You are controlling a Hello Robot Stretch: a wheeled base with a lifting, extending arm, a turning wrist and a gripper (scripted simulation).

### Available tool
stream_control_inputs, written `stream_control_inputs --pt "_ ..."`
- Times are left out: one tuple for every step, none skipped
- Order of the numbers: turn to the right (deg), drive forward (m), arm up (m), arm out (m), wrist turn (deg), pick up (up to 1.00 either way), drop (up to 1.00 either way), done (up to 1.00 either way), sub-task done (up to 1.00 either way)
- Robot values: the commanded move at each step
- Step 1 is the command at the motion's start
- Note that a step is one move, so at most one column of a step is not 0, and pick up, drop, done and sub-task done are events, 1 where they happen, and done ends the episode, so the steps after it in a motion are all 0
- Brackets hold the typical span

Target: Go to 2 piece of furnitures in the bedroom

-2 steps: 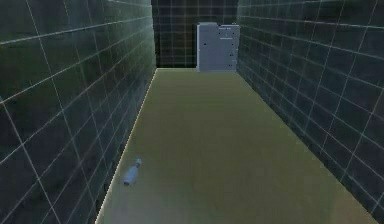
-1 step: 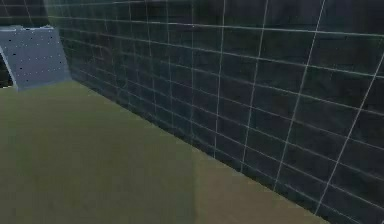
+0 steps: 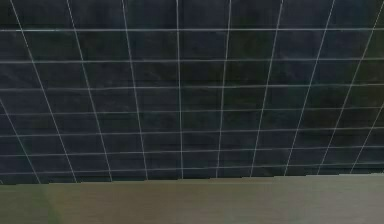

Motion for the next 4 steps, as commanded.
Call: stream_control_inputs --pt "0.0 0.05 0.0 0.0 0.0 0.0 0.0 0.0 0.0" --pt "-45.0 0.0 0.0 0.0 0.0 0.0 0.0 0.0 0.0" --pt "-42.0 0.0 0.0 0.0 0.0 0.0 0.0 0.0 0.0" --pt "0.0 1.0 0.0 0.0 0.0 0.0 0.0 0.0 0.0"
